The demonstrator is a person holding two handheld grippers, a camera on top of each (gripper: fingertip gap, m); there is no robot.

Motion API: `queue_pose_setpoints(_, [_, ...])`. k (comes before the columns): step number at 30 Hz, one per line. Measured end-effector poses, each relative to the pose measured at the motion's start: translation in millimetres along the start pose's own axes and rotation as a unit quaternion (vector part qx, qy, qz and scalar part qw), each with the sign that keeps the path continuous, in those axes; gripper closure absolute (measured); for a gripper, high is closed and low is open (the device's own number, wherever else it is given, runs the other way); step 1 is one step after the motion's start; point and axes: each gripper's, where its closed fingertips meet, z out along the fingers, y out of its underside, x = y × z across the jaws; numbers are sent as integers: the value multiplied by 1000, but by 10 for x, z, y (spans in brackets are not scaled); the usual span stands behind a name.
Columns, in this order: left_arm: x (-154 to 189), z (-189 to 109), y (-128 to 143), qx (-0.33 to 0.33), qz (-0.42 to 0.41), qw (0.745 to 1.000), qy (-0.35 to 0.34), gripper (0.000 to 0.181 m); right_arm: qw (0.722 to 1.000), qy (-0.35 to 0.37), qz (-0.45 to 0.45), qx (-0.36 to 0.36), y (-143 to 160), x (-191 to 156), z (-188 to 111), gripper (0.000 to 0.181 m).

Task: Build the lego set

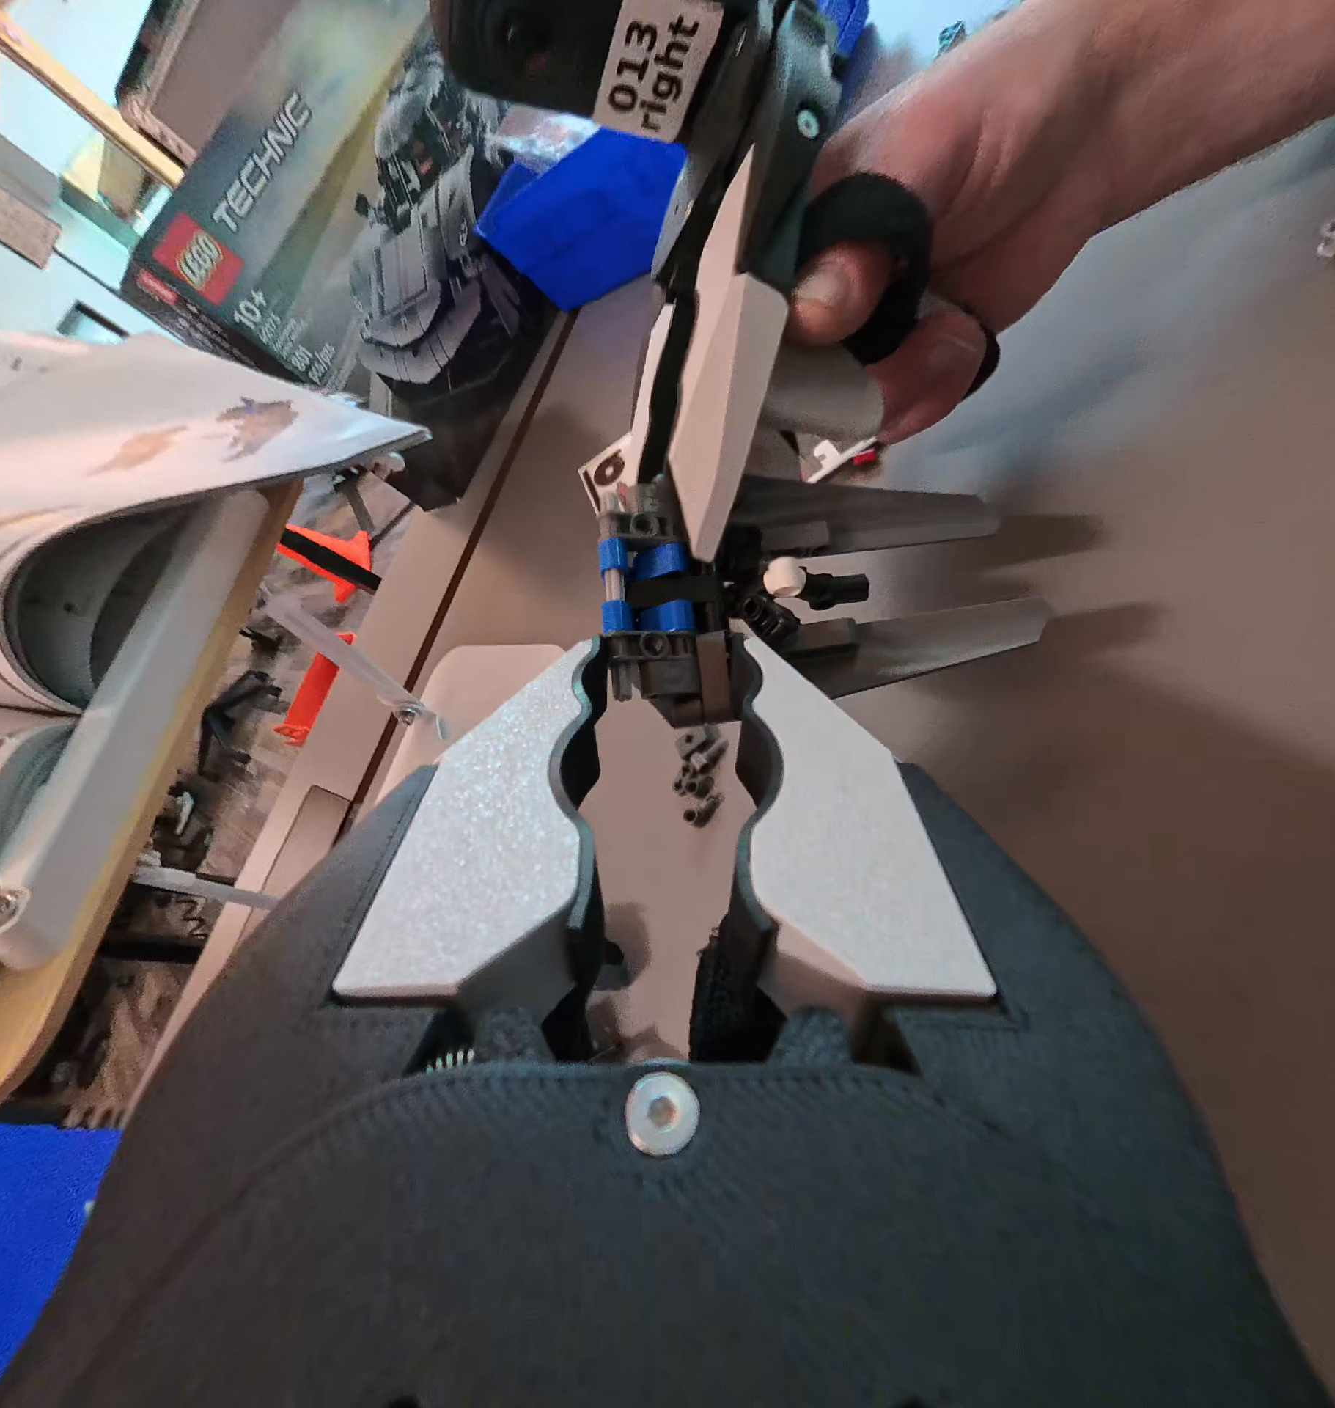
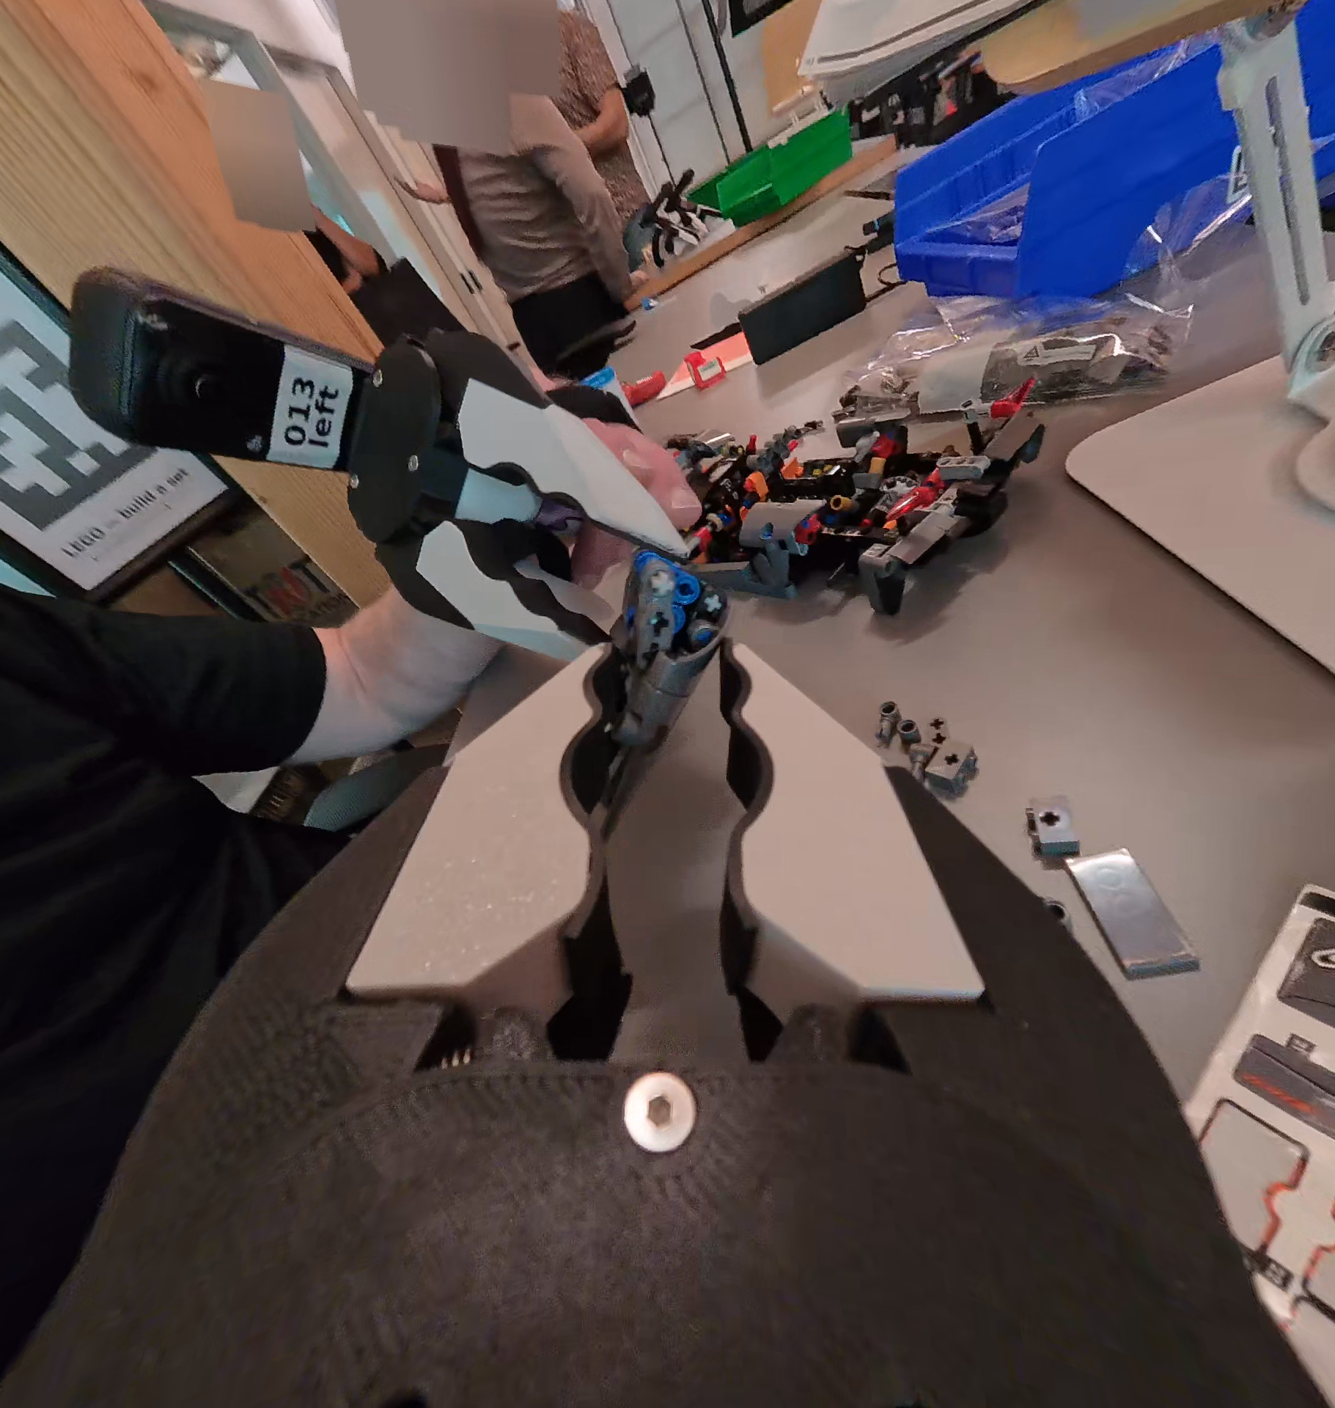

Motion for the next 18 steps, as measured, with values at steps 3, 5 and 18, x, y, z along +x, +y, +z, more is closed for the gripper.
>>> queue_pose_setpoints(3, [6,9,-14,2,16,1000,-9,152,1000,-10,10,0,3,-4,-14,163])
queue_pose_setpoints(5, [-1,19,-13,2,12,1000,-12,152,1000,-9,12,2,-4,3,-23,163])
queue_pose_setpoints(18, [-118,-14,18,16,-95,995,-6,144,999,8,13,32,-109,53,-80,165])
